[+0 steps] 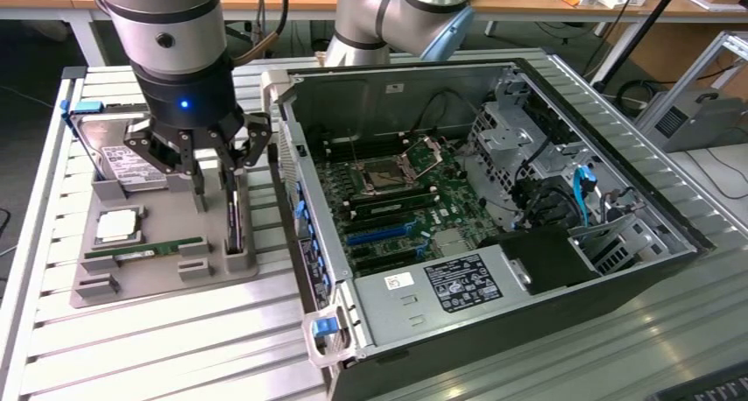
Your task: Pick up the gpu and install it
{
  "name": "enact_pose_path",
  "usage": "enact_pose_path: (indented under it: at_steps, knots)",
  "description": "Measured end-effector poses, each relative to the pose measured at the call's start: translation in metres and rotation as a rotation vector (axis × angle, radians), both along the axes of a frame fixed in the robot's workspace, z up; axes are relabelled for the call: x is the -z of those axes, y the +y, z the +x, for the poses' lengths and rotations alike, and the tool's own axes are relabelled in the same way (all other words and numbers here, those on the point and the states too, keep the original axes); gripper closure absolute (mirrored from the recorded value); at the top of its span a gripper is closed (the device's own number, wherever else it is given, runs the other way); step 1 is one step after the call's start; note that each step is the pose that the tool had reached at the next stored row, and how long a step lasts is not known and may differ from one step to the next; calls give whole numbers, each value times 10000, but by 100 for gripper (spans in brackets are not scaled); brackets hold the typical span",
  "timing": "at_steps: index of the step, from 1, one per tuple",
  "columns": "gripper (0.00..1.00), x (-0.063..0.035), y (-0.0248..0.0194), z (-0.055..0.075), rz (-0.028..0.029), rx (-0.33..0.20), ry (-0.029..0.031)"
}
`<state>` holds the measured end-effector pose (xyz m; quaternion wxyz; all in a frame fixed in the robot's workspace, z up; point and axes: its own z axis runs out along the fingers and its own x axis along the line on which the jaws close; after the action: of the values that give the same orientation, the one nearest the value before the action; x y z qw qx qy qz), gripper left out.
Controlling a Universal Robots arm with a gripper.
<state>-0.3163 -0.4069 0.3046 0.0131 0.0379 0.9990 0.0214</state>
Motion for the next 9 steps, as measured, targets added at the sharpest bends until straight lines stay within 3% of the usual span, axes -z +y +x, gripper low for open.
enact_pose_path:
  at_steps: [9]
  knots:
    - [58,27,0,0,0,0,0]
